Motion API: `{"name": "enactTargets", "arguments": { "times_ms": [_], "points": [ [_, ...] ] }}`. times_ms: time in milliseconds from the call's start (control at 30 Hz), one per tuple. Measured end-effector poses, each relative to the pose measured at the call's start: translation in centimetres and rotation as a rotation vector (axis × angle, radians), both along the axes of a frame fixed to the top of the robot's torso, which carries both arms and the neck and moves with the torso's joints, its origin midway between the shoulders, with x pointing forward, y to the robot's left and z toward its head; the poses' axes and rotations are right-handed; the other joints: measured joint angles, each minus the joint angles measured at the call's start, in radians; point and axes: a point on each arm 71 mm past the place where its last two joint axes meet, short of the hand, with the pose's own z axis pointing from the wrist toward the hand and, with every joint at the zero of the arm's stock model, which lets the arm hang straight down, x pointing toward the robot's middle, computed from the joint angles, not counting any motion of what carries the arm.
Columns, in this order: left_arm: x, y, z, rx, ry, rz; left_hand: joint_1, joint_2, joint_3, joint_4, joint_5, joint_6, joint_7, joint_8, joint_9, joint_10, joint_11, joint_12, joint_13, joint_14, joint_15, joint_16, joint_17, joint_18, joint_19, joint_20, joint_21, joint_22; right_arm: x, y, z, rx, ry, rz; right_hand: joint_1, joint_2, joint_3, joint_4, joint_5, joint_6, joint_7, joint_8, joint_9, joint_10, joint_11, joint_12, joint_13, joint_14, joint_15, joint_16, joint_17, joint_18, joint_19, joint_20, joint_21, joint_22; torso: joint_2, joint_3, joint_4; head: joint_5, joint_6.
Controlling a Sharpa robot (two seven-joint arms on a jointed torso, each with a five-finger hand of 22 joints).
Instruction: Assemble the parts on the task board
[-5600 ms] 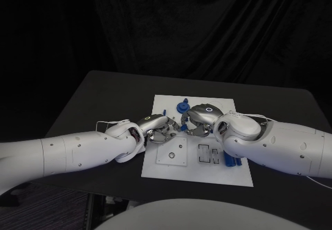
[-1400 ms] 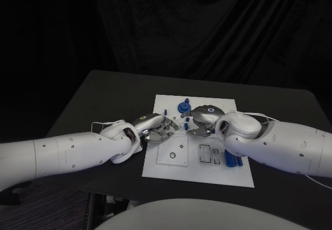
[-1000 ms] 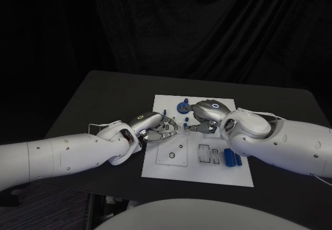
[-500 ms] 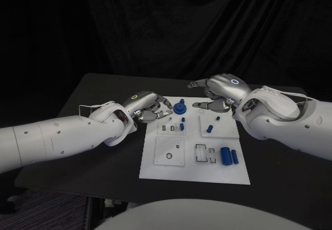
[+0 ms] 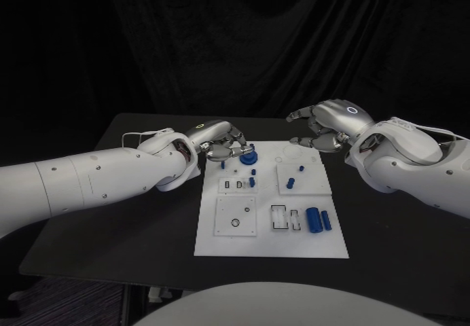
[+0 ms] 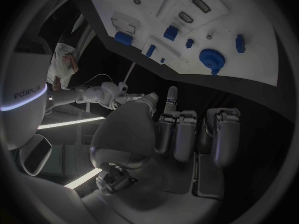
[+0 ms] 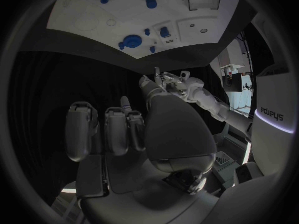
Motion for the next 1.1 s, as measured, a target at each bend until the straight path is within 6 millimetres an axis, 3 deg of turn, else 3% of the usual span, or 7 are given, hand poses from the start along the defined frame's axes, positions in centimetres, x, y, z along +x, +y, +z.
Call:
{"name": "enactTargets", "arguments": {
  "times_ms": [133, 267, 467, 700, 967, 1100],
  "points": [
    [0.8, -1.2, 0.9, 0.050, 0.127, 0.059, -0.047, 0.009, -0.040, 0.000, -0.021, 0.043, -0.025, 0.065, 0.067, 0.000, -0.022, 0.000, 0.000, 0.000, -0.018, 0.000, 0.000, 0.000, 0.001, -0.019, 0.000, 0.000, 0.1, -0.5, 0.0, 0.000, 0.002, -0.013, 0.000, 0.000, 0.000, 0.000, 0.004, 0.016, 0.001, 0.005, -0.002, 0.000, 0.000, 0.000, 0.000, 0.000, 0.000, 0.000, 0.000, 0.000, 0.000, 0.000, 0.000, 0.000, -0.007, 0.0055, -0.0044, 0.004, 0.000],
    [1.7, -1.9, 1.1, 0.151, 0.262, 0.127, -0.119, 0.033, -0.096, -0.003, -0.063, 0.041, -0.041, 0.124, 0.175, -0.001, -0.037, 0.000, 0.000, 0.002, -0.034, 0.000, 0.000, 0.000, 0.000, -0.036, -0.007, 0.000, 0.3, -0.8, -0.1, 0.000, 0.004, -0.024, 0.000, 0.000, 0.000, 0.000, 0.007, 0.024, 0.001, 0.009, -0.003, 0.000, 0.000, 0.000, 0.000, 0.000, 0.000, 0.000, 0.000, 0.000, 0.000, 0.000, 0.000, 0.000, -0.013, 0.0113, -0.0106, 0.013, 0.000],
    [2.6, -2.3, 0.3, 0.303, 0.463, 0.228, -0.145, 0.045, -0.126, -0.003, -0.068, 0.034, -0.049, 0.165, 0.273, -0.002, -0.045, 0.000, 0.000, 0.003, -0.043, 0.000, 0.000, 0.000, 0.002, -0.044, -0.026, 0.000, 0.6, -1.1, -0.4, 0.002, 0.015, -0.039, 0.001, 0.010, 0.000, 0.000, 0.008, 0.033, 0.003, 0.009, -0.004, 0.000, 0.000, 0.000, 0.000, 0.000, 0.000, 0.000, 0.000, 0.000, 0.000, 0.000, 0.000, 0.000, -0.023, 0.0167, -0.0154, 0.021, 0.000],
    [2.0, -3.3, -0.7, 0.448, 0.625, 0.265, -0.141, 0.037, -0.131, -0.009, -0.052, 0.027, -0.056, 0.163, 0.316, 0.002, -0.048, 0.000, 0.000, 0.000, -0.046, 0.000, 0.000, 0.000, 0.000, -0.050, -0.044, 0.000, 0.6, -1.4, -0.7, 0.005, 0.028, -0.048, 0.001, 0.010, 0.000, 0.000, 0.011, 0.040, 0.003, 0.013, -0.005, 0.000, 0.000, 0.000, 0.000, 0.000, 0.000, 0.000, 0.000, 0.000, 0.000, 0.000, 0.000, 0.001, -0.035, 0.0279, -0.0240, 0.026, 0.000],
    [1.4, -4.4, -0.9, 0.504, 0.678, 0.277, -0.139, 0.035, -0.135, -0.011, -0.048, 0.023, -0.052, 0.146, 0.320, 0.002, -0.048, 0.000, 0.000, 0.000, -0.046, 0.000, 0.000, 0.000, 0.002, -0.051, -0.050, 0.000, 0.4, -1.5, -0.7, 0.009, 0.037, -0.051, 0.001, 0.010, 0.000, 0.000, 0.011, 0.043, 0.006, 0.013, -0.005, 0.000, 0.000, 0.000, 0.001, 0.000, 0.000, 0.000, 0.000, 0.000, 0.000, 0.000, 0.000, 0.001, -0.040, 0.0316, -0.0277, 0.029, 0.000],
    [1.2, -4.8, -0.9, 0.505, 0.681, 0.279, -0.139, 0.035, -0.135, -0.011, -0.048, 0.007, -0.043, 0.104, 0.322, 0.002, -0.048, 0.000, 0.000, 0.000, -0.046, 0.000, 0.000, 0.000, 0.002, -0.051, -0.063, 0.000, 0.3, -1.5, -0.7, 0.011, 0.041, -0.048, 0.001, 0.010, 0.000, 0.000, 0.011, 0.043, 0.006, 0.013, -0.005, 0.000, 0.000, -0.004, 0.001, 0.000, 0.000, 0.000, 0.000, 0.000, 0.000, 0.000, 0.000, 0.001, -0.044, 0.0341, -0.0299, 0.030, 0.000]
  ]
}}
